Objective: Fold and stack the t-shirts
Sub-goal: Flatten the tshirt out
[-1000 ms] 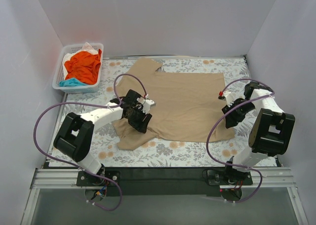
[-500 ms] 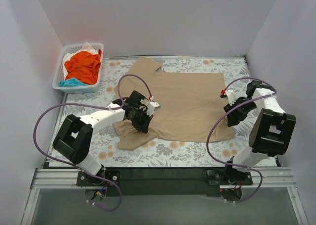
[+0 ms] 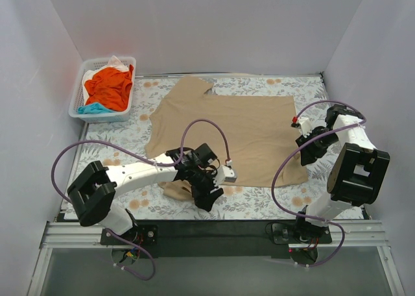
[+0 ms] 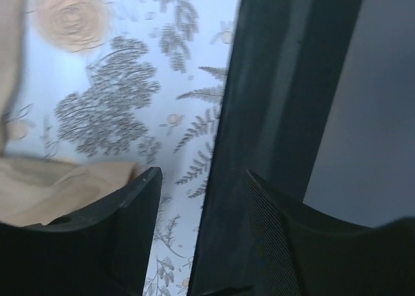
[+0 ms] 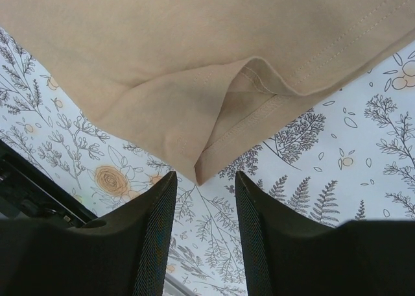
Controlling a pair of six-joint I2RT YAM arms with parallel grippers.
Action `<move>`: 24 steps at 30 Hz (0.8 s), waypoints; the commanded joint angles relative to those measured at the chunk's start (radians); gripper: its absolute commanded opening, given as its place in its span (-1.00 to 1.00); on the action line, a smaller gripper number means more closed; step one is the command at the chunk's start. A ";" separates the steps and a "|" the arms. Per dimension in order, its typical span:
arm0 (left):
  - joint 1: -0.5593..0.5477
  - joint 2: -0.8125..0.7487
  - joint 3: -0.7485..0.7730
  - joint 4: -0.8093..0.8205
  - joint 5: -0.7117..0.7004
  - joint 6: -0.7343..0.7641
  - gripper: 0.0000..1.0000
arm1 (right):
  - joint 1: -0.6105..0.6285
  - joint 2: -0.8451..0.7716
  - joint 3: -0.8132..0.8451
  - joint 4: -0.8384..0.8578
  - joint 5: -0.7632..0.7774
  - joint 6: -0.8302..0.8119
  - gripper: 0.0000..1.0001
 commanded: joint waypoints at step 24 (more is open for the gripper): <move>0.553 -0.166 -0.060 -0.055 -0.043 0.069 0.31 | -0.007 0.034 -0.089 0.101 0.081 0.280 -0.03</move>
